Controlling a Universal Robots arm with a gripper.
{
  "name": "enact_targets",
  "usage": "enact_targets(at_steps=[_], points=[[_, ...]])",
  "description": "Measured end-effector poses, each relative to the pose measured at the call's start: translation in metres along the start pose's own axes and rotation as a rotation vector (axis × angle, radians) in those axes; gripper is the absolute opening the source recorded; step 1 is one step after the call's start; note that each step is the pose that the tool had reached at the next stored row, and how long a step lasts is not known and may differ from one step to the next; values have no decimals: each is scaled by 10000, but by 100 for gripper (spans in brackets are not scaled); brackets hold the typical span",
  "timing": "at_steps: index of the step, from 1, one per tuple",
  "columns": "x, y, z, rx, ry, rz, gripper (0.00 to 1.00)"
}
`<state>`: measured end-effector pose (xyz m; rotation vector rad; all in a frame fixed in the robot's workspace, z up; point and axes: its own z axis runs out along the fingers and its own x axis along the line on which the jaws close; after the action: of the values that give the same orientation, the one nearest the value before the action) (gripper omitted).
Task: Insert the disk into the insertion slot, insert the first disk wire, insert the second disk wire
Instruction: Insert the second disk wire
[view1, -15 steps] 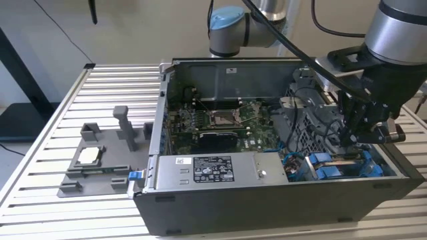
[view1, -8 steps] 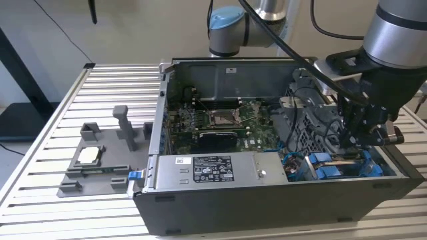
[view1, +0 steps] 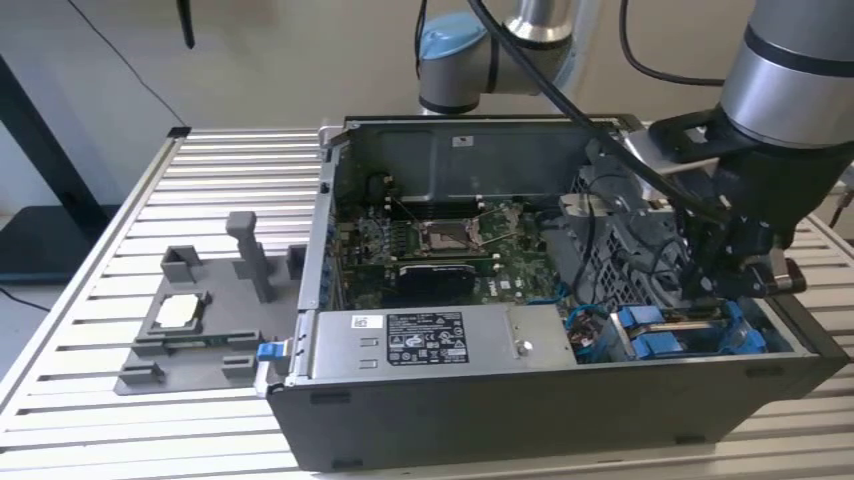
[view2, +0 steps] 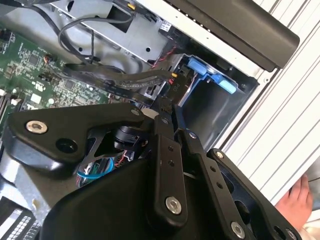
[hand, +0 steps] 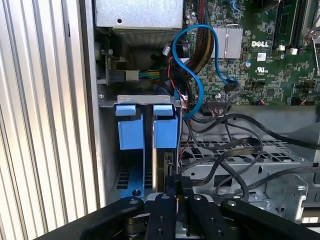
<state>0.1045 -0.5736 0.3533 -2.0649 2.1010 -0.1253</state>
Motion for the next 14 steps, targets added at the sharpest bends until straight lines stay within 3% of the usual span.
enact_targets(at_steps=[5,14], points=[[3,6,20,18,-28,16,16],[5,15,41,31,-28,34,16]])
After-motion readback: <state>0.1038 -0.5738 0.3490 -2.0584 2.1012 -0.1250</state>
